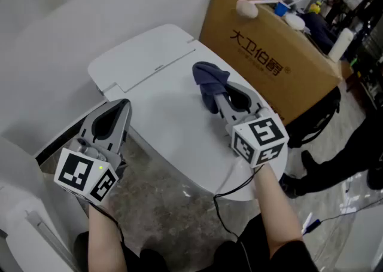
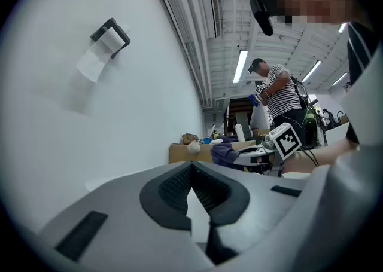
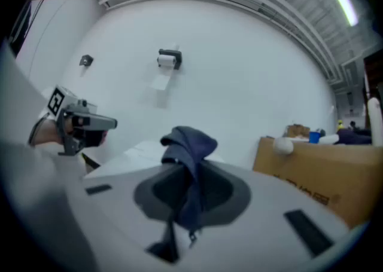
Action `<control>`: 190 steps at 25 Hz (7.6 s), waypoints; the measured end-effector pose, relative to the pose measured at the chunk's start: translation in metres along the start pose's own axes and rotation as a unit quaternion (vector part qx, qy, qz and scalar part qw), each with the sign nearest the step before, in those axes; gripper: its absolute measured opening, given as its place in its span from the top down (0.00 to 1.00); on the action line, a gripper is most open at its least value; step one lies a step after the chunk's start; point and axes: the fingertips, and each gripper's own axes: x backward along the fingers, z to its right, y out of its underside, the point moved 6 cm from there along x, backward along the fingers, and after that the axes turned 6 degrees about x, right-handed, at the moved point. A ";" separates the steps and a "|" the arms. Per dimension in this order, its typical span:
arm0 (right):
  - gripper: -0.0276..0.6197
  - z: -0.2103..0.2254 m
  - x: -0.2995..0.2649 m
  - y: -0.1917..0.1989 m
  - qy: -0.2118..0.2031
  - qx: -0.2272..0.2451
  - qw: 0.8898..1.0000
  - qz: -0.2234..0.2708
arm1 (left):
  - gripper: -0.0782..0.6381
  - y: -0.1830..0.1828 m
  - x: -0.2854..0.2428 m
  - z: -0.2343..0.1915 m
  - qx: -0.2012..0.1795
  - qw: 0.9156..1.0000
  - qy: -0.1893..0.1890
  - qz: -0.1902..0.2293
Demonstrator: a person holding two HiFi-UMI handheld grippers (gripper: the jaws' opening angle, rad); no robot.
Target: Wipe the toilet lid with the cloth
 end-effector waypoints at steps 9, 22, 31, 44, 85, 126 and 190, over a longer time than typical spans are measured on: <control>0.85 0.011 0.000 0.008 0.001 0.000 1.000 -0.007 | 0.87 -0.002 0.003 -0.003 -0.006 1.000 -0.007 -0.008; 0.85 0.035 -0.038 -0.017 -0.001 0.120 0.989 -0.081 | 0.87 -0.008 0.015 -0.010 -0.016 1.000 -0.020 0.003; 0.85 0.064 -0.124 -0.007 -0.016 0.242 0.950 -0.198 | 0.87 -0.009 0.020 -0.009 -0.007 1.000 -0.020 0.009; 0.85 0.097 -0.179 0.041 0.000 0.311 0.890 -0.335 | 0.87 -0.006 0.028 -0.012 -0.007 1.000 -0.026 0.000; 0.85 -0.041 -0.118 0.029 -0.161 0.301 0.896 -0.284 | 0.87 0.018 0.017 -0.014 -0.015 0.999 -0.019 -0.034; 0.85 -0.148 -0.041 0.004 -0.200 0.417 0.839 -0.287 | 0.87 0.024 0.004 0.002 -0.036 0.998 -0.006 -0.058; 0.85 0.089 -0.116 0.080 -0.069 0.354 0.847 -0.392 | 0.87 0.030 -0.006 0.022 -0.028 0.998 0.023 -0.058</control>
